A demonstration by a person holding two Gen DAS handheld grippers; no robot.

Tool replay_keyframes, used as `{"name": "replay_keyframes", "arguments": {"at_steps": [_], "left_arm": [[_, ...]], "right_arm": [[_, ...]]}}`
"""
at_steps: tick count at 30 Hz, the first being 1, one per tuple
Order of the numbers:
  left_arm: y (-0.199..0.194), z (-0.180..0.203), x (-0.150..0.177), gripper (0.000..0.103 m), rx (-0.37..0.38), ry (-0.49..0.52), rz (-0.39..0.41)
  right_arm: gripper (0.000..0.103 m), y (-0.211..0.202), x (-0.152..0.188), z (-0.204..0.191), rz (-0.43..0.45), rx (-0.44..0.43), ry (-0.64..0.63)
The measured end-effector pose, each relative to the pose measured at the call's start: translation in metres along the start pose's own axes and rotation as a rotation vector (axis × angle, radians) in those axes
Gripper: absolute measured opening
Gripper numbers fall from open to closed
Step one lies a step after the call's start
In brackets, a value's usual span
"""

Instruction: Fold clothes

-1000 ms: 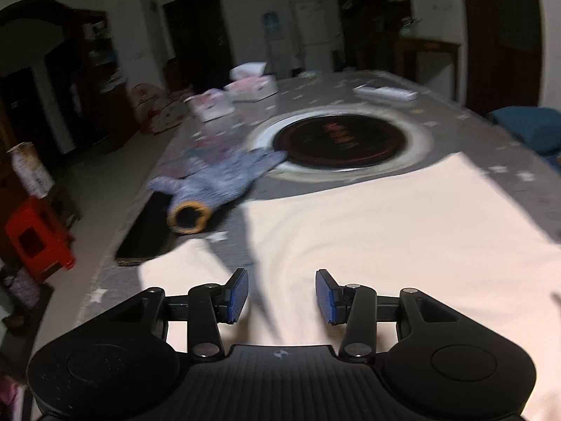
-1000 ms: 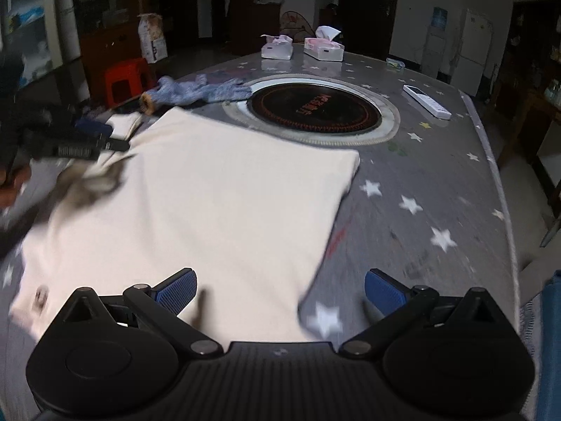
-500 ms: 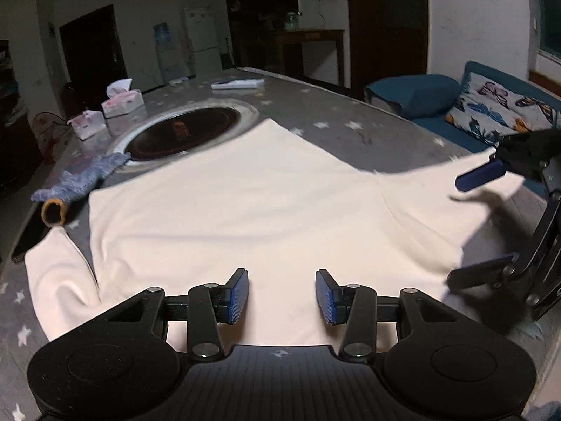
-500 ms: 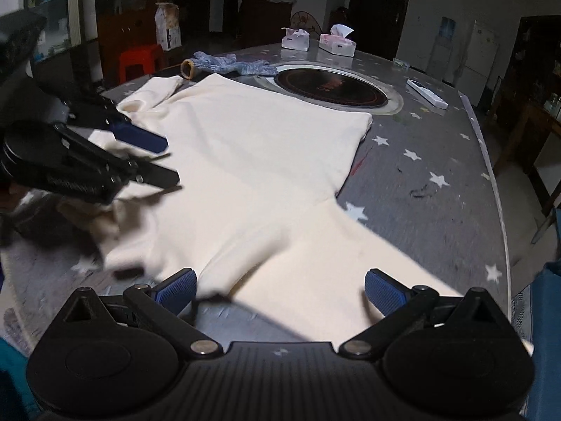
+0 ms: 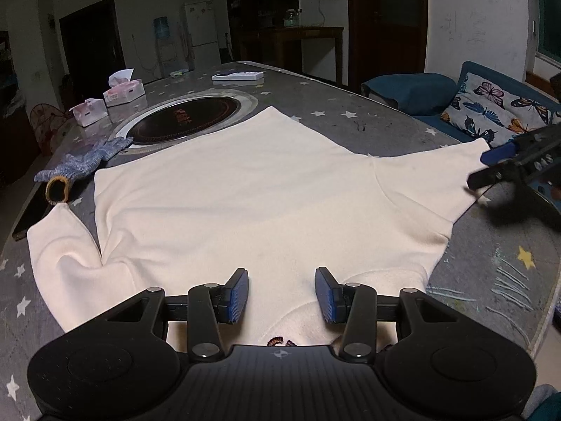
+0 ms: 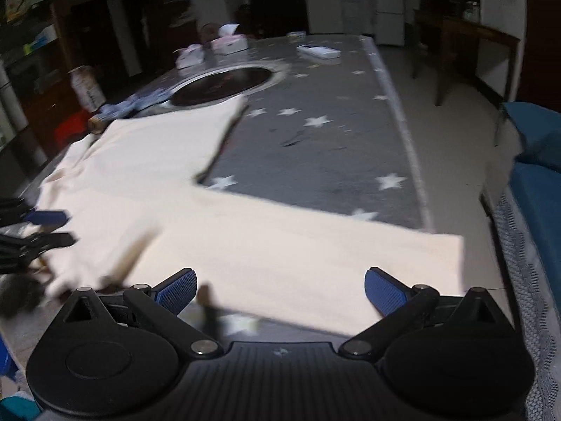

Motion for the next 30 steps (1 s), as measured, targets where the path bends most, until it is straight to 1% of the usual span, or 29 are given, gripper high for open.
{"name": "replay_keyframes", "arguments": {"at_steps": [5, 9, 12, 15, 17, 20, 24, 28, 30], "left_arm": [[-0.006, 0.001, 0.005, 0.046, -0.005, -0.004, 0.0], [-0.007, 0.0, 0.005, 0.046, -0.007, -0.016, 0.002], [-0.008, -0.002, 0.004, 0.046, 0.004, -0.036, 0.0], [-0.012, -0.015, 0.001, 0.046, 0.013, -0.086, 0.004], [-0.013, -0.028, -0.003, 0.046, 0.0, -0.119, 0.011], [-0.014, -0.054, -0.008, 0.048, -0.054, -0.171, 0.019], [-0.007, -0.098, -0.012, 0.052, -0.156, -0.257, 0.014], [0.008, -0.143, -0.011, 0.053, -0.261, -0.339, -0.016], [0.016, -0.166, -0.009, 0.053, -0.311, -0.376, -0.032]], "right_arm": [[0.103, 0.011, -0.01, 0.025, -0.022, 0.103, -0.034], [0.103, 0.019, -0.02, 0.033, -0.019, 0.127, -0.03], [0.103, 0.021, -0.024, 0.029, -0.014, 0.141, -0.055], [0.103, 0.02, -0.027, 0.022, -0.002, 0.155, -0.081], [0.103, 0.019, -0.029, 0.015, 0.004, 0.157, -0.105], [0.103, 0.019, -0.032, -0.004, 0.008, 0.131, -0.158], [0.103, 0.026, -0.032, -0.031, 0.0, 0.071, -0.206], [0.103, 0.037, -0.024, -0.044, -0.021, 0.056, -0.231], [0.103, 0.04, -0.02, -0.045, -0.023, 0.055, -0.222]]}}
Point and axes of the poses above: each gripper's, at about its wrist camera, not at the fingertips, and y roughly the way its jaws point, z to its right, x to its underside, the point moved 8 cm from there along y, roughly the way its jaws point, and after that the axes turned 12 degrees about -x, right-handed, at the moved point
